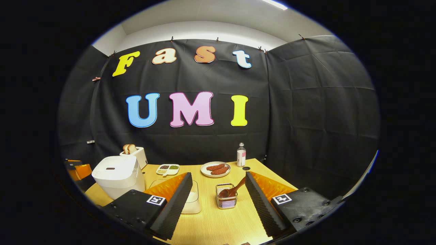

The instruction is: Close the left gripper, press the button to open the rice cooker; take a wooden spoon from the chopstick holder with the right hand, scoop a spoonful of rice and pour it into the rice cooker, then put the wooden spoon back into the chopstick holder.

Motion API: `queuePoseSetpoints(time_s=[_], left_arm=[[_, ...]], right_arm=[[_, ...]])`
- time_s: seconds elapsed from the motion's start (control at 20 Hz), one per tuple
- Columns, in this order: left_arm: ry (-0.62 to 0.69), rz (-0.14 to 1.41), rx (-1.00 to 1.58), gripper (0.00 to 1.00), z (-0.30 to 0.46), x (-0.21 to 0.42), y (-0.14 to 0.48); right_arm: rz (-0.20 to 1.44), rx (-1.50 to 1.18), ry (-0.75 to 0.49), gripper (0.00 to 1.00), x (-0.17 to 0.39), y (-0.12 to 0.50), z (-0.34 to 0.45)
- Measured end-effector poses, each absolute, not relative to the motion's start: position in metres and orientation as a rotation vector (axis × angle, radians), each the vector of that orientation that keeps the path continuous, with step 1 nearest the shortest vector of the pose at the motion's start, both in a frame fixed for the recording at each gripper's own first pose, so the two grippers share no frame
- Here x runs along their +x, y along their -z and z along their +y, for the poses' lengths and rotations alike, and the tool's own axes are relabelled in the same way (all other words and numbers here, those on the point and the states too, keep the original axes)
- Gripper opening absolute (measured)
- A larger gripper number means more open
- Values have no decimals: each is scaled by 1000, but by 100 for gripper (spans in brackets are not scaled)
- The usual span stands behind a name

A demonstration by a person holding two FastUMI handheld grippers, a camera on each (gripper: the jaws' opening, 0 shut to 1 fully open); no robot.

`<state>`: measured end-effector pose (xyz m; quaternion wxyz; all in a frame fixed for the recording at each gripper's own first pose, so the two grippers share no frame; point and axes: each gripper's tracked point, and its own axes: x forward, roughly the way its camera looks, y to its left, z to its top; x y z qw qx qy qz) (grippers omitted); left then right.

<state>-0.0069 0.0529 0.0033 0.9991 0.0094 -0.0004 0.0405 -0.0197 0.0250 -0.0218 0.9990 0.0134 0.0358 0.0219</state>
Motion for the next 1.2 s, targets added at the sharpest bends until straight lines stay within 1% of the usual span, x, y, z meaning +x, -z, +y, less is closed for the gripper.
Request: queuePoseSetpoints(time_s=[0.05, 0.1, 0.25, 0.3, 0.35, 0.45, 0.55, 0.6, 0.75, 0.8, 0.85, 0.9, 0.95, 1.0, 1.1, 1.2], left_arm=[[-81, -6, 17, 83, 57, -2, -7], [-84, -11, 18, 76, 61, 4, -12], [-76, -37, 16, 71, 72, 23, -27], [-81, -42, 25, 67, 77, 30, -32], [-84, -43, 37, 66, 83, 37, -34], [-91, -48, 56, 60, 91, 51, -40], [-83, -41, 61, 44, 95, 65, -42], [-84, -31, 61, 41, 97, 70, -41], [-81, 9, 48, 37, 106, 91, -36], [-78, 35, 37, 28, 108, 97, -32], [-85, 50, 29, 25, 110, 101, -27], [-118, 65, 29, 16, 118, 106, -25], [-126, 76, 29, 12, 124, 110, -24], [-101, 86, 22, 8, 119, 116, -20], [-60, 108, 17, 7, 110, 128, -16], [-96, 130, 23, 6, 120, 138, -10]], right_arm=[[74, 22, -42, 98, -21, 22, 24], [79, 17, -38, 98, -22, 24, 22], [99, 11, -21, 98, -24, 29, 16], [105, 12, -15, 98, -24, 30, 15], [108, 13, -7, 98, -24, 30, 14], [117, 10, 4, 98, -26, 33, 11], [123, 0, 20, 98, -26, 35, 5], [129, -3, 31, 98, -27, 37, 3], [154, 7, 66, 98, -29, 45, -6], [162, 9, 78, 98, -30, 47, -8], [168, 10, 89, 98, -31, 49, -10], [172, 7, 100, 98, -31, 50, -13], [176, 5, 108, 98, -31, 50, -15], [183, -1, 116, 98, -32, 53, -17], [198, -13, 132, 98, -33, 58, -21], [212, -12, 141, 98, -37, 60, -23]])
